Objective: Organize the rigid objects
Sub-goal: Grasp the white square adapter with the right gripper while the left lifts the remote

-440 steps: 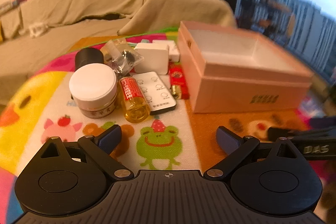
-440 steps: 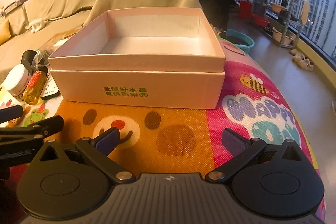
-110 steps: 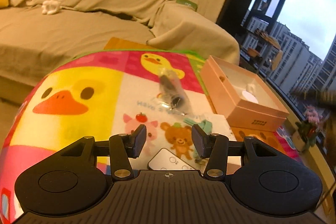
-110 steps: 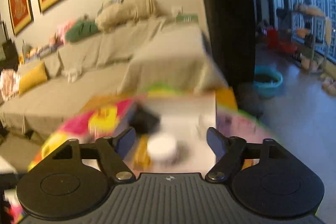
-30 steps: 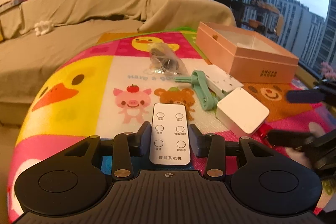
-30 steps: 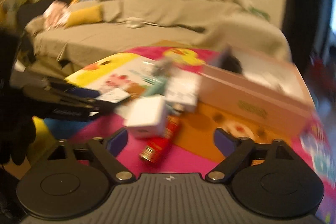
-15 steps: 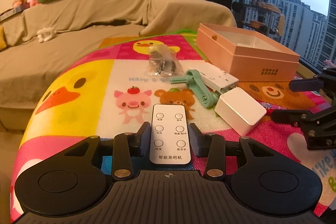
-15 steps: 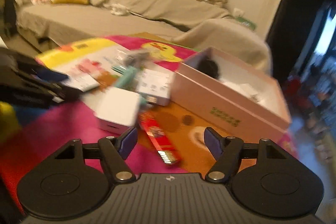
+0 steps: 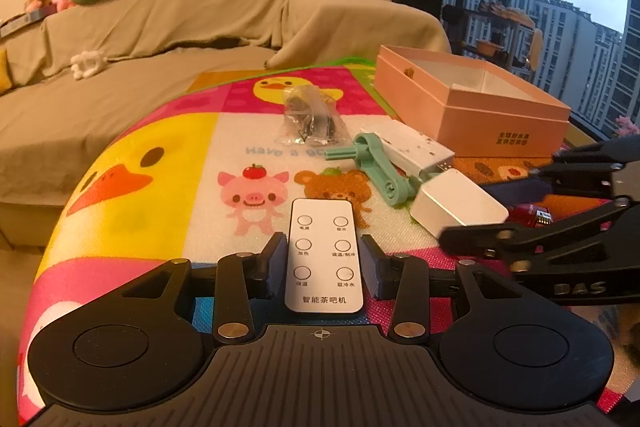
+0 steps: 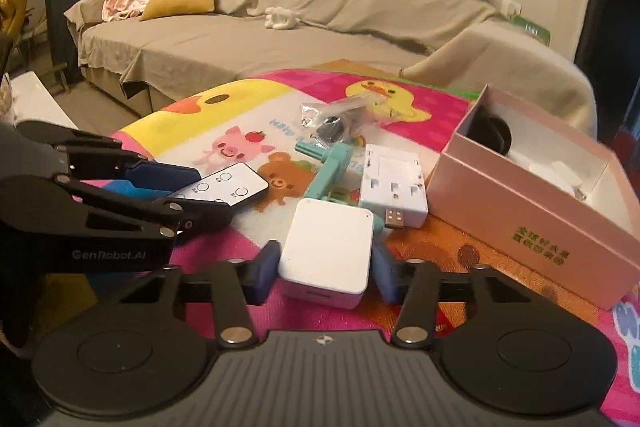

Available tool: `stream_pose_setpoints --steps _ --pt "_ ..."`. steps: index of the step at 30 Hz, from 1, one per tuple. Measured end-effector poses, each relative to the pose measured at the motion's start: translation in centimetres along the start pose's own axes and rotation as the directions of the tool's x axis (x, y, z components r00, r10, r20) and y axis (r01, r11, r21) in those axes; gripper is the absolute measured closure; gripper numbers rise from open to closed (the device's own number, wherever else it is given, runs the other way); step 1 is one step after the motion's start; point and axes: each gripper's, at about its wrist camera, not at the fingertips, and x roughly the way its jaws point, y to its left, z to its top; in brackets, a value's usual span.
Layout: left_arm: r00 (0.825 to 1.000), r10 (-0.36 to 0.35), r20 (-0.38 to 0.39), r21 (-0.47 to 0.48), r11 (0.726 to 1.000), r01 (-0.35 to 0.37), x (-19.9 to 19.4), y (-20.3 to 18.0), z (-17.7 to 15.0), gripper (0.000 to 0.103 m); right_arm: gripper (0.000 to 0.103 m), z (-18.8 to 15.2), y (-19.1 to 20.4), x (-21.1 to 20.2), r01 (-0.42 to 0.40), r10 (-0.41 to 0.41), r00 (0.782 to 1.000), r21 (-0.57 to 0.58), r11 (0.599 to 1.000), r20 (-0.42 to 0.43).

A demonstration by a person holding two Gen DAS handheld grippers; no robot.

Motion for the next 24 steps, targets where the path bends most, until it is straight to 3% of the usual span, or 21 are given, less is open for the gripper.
stream_pose_setpoints --steps 5,9,12,15,16,18,21,24 --pt "1.000 -0.002 0.002 -0.004 1.000 0.002 -0.1 0.1 0.0 0.059 0.059 -2.1 -1.3 -2.4 -0.070 0.071 0.997 0.037 0.997 -0.035" --pt "1.000 0.003 0.003 0.002 1.000 -0.003 -0.1 0.1 -0.1 0.059 0.057 -4.3 -2.1 -4.7 -0.030 0.030 0.999 0.003 1.000 -0.034" --pt "1.000 0.009 0.003 0.009 1.000 -0.009 -0.1 0.0 0.0 0.059 0.050 -5.0 -3.4 -5.6 0.102 -0.101 0.994 0.017 0.995 -0.038" --pt "1.000 0.016 0.003 0.016 1.000 -0.016 -0.1 -0.2 0.0 0.059 0.046 -5.3 -4.7 -5.9 0.270 -0.268 0.963 0.049 0.962 -0.044" --pt "1.000 0.018 0.003 0.018 1.000 -0.018 -0.1 -0.2 0.0 0.059 0.042 -5.3 -5.3 -6.1 0.264 -0.261 0.964 0.085 0.961 -0.045" --pt "1.000 0.022 0.003 0.023 1.000 -0.022 0.0 -0.3 0.0 0.059 0.020 -5.3 -6.3 -6.7 0.181 -0.177 0.983 0.180 0.967 -0.037" --pt "1.000 0.027 0.004 0.030 0.999 -0.027 0.0 -0.5 -0.1 0.059 0.019 -5.3 -6.4 -6.5 0.111 -0.106 0.994 0.234 0.966 -0.031" --pt "1.000 0.029 0.004 0.030 0.999 -0.029 0.0 -0.5 -0.1 0.059 0.019 -4.7 -5.9 -5.2 0.108 -0.102 0.994 0.252 0.962 -0.039"
